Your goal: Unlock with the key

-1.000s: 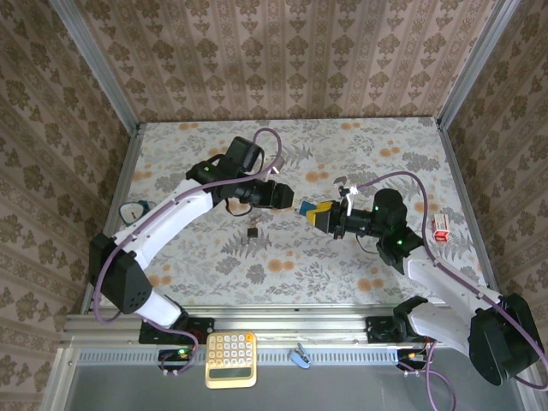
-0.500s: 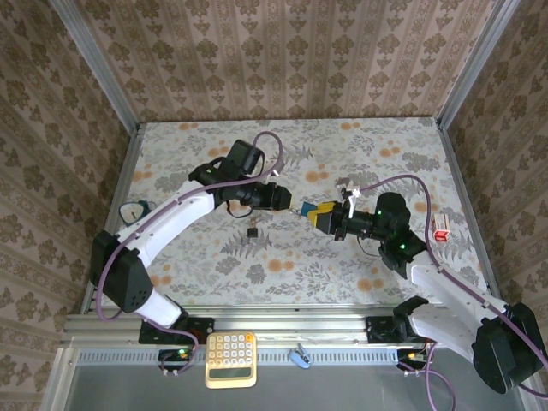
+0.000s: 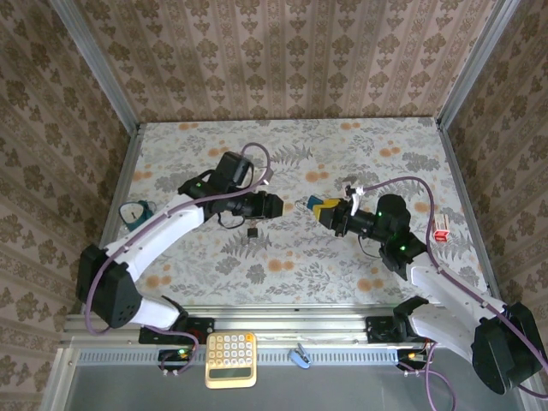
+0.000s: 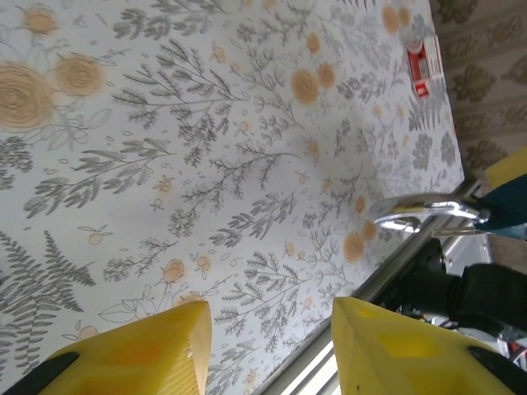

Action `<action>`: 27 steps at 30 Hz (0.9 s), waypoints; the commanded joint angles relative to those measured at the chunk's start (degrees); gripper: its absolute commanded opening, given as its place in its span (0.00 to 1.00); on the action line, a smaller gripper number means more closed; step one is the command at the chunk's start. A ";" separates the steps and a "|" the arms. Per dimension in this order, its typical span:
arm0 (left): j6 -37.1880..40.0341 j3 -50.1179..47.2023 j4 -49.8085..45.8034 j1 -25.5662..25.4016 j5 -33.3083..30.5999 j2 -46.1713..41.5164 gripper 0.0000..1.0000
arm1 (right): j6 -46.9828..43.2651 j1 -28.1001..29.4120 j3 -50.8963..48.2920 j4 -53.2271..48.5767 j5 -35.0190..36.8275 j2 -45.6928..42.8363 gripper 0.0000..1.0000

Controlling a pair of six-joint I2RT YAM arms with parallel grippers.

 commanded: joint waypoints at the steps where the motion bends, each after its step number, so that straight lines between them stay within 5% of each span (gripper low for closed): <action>1: -3.16 -2.42 3.83 1.60 -1.69 -4.21 0.44 | 1.36 -0.69 -0.74 0.86 3.15 -0.93 0.00; 8: -9.70 -10.16 10.96 3.71 -4.50 -11.13 0.47 | 7.15 -2.02 -2.42 0.86 8.75 4.46 0.00; 27: -16.35 -17.33 19.07 4.47 -4.76 -15.30 0.53 | 28.16 -1.32 -0.50 26.86 1.29 37.79 0.02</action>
